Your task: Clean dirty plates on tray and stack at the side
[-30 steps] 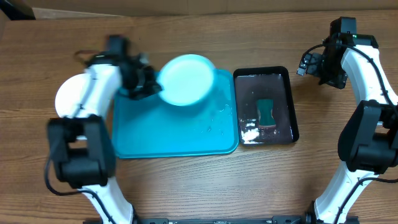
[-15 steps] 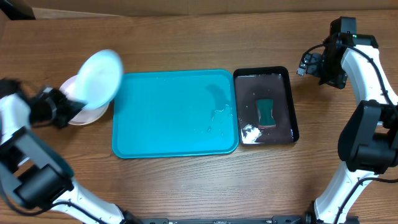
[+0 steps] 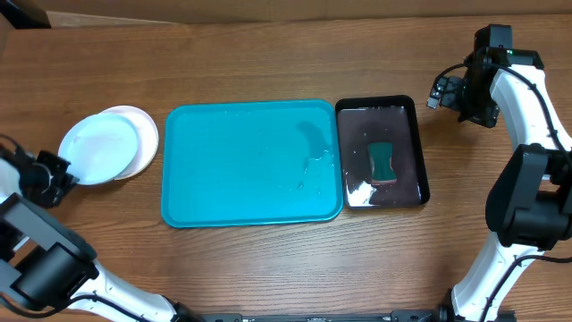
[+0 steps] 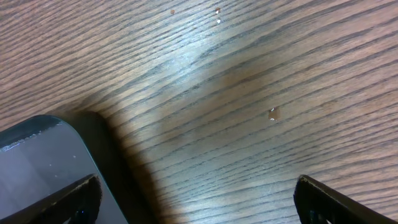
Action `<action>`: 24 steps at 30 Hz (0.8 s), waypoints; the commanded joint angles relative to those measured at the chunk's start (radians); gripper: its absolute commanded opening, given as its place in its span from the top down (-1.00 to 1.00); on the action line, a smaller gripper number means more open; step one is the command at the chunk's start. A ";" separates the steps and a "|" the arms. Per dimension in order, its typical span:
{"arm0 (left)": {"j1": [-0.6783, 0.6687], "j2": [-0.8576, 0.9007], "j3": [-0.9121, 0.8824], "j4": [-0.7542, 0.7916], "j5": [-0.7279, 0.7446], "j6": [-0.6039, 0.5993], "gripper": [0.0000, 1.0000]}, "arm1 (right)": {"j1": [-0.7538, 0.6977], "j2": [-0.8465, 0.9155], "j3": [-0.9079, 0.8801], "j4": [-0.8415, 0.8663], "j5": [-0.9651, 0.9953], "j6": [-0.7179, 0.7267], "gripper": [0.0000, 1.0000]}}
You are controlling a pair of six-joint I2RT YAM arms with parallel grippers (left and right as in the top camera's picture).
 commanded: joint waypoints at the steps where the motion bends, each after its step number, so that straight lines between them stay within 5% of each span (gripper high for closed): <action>1: -0.068 -0.038 0.014 0.023 -0.069 0.019 0.92 | 0.000 -0.025 0.018 0.005 0.006 0.008 -1.00; 16: -0.209 -0.037 0.013 0.064 -0.221 0.015 0.90 | 0.000 -0.025 0.018 0.005 0.006 0.008 -1.00; 18: -0.208 -0.037 0.013 0.064 -0.221 0.015 0.63 | 0.000 -0.025 0.018 0.005 0.006 0.008 -1.00; 21: -0.210 -0.037 0.013 0.065 -0.209 0.015 -0.35 | 0.000 -0.025 0.018 0.005 0.006 0.008 -1.00; 24: -0.214 -0.037 0.013 0.064 -0.087 0.060 -0.61 | 0.000 -0.025 0.018 0.005 0.006 0.008 -1.00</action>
